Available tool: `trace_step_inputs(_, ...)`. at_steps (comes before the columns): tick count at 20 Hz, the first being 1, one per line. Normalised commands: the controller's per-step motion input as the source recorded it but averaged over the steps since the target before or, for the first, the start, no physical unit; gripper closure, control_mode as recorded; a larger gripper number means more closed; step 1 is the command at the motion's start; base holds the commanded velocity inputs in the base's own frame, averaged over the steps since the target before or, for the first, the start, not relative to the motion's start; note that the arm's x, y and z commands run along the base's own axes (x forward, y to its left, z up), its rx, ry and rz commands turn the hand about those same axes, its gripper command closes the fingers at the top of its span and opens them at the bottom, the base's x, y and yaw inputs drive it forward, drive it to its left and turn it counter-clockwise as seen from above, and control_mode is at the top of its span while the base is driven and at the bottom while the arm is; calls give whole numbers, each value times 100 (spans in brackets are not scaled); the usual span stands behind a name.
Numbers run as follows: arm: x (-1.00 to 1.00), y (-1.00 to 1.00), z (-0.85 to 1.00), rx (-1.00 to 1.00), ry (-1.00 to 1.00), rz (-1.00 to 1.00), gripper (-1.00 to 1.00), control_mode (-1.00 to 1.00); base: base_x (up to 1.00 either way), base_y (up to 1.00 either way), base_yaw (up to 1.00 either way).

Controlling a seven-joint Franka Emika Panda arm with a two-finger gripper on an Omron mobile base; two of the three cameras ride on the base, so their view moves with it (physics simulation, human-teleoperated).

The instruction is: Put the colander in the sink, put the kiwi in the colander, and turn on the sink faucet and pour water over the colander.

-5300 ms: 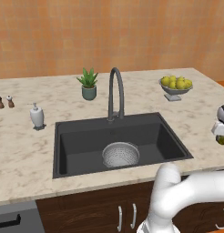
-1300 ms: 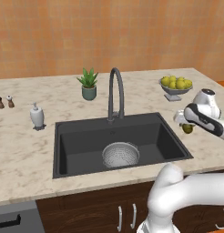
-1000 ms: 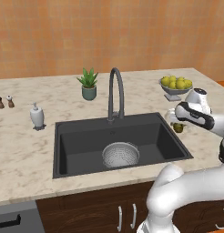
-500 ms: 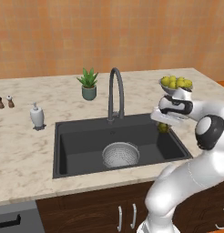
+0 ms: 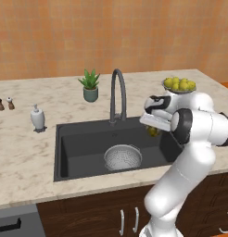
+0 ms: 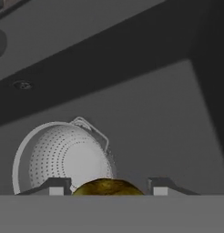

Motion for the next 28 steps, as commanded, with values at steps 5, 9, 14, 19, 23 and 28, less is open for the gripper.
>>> trace_step_inputs(5, 6, 31, -37, 5, 1, 0, 100, -100, 0, 0, 0)
trace_step_inputs(9, 0, 26, -16, 13, 0, 0, 100, -100, 0, 0, 0)
trace_step_inputs(14, -7, 29, -7, 14, 4, 0, 100, -100, 0, 0, 0)
trace_step_inputs(19, -4, 22, -18, 5, 5, 0, 100, -100, 0, 0, 0)
trace_step_inputs(23, 0, 8, -16, 0, 9, 0, 100, -100, 0, 0, 0)
trace_step_inputs(28, -13, 15, -16, 0, 8, 0, 100, -100, 0, 0, 0)
